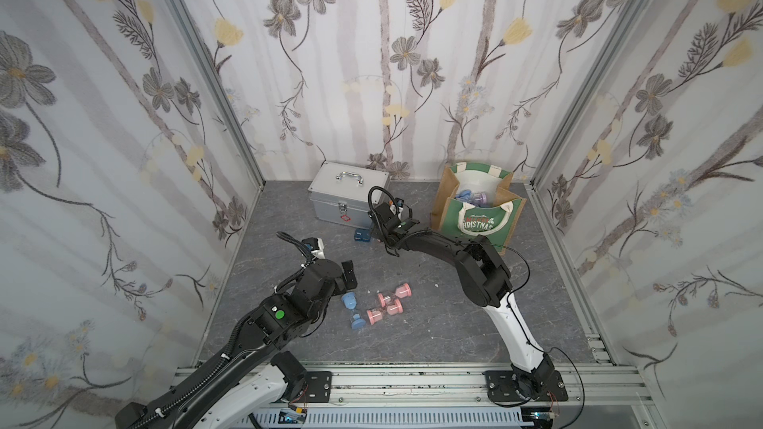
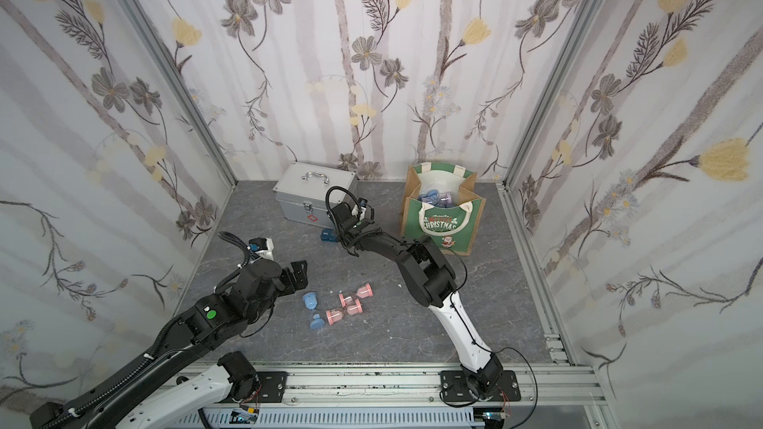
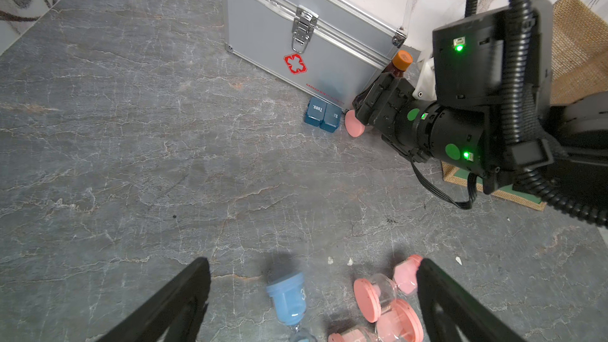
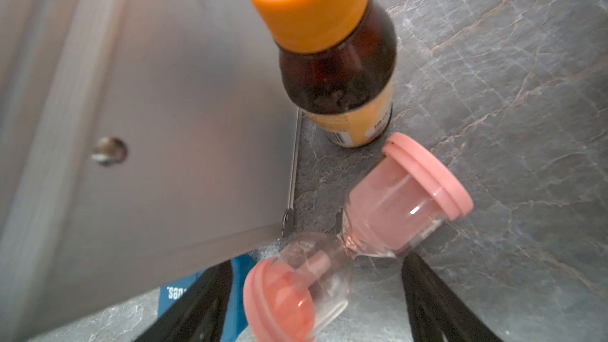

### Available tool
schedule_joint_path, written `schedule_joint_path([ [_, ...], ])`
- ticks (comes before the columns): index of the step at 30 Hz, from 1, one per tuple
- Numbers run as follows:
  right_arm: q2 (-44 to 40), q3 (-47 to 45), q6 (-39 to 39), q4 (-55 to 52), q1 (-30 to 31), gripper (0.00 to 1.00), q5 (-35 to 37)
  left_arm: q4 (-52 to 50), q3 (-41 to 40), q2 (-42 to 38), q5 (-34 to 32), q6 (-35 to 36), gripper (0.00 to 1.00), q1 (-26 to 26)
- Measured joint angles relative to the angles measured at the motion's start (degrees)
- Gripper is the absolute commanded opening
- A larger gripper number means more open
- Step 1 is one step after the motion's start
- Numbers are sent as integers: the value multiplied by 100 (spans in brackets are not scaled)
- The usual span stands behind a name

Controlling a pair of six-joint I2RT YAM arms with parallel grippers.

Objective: Put the hourglass into the canvas bag
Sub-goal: Pick up the hourglass from the center of the board.

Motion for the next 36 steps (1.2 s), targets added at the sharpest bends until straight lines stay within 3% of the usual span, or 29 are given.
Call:
schedule_joint_path([
  [14,-195,-197,-186,-501,111,75,264,7,0,-61,59,-7,100,7],
  [21,-533,-748,-212,-490,103,69,208,-2,-7,-221,57,-35,100,11],
  [36,-564,-984,-201,-450,55,55,-153,17,35,-37,190,-98,100,11],
])
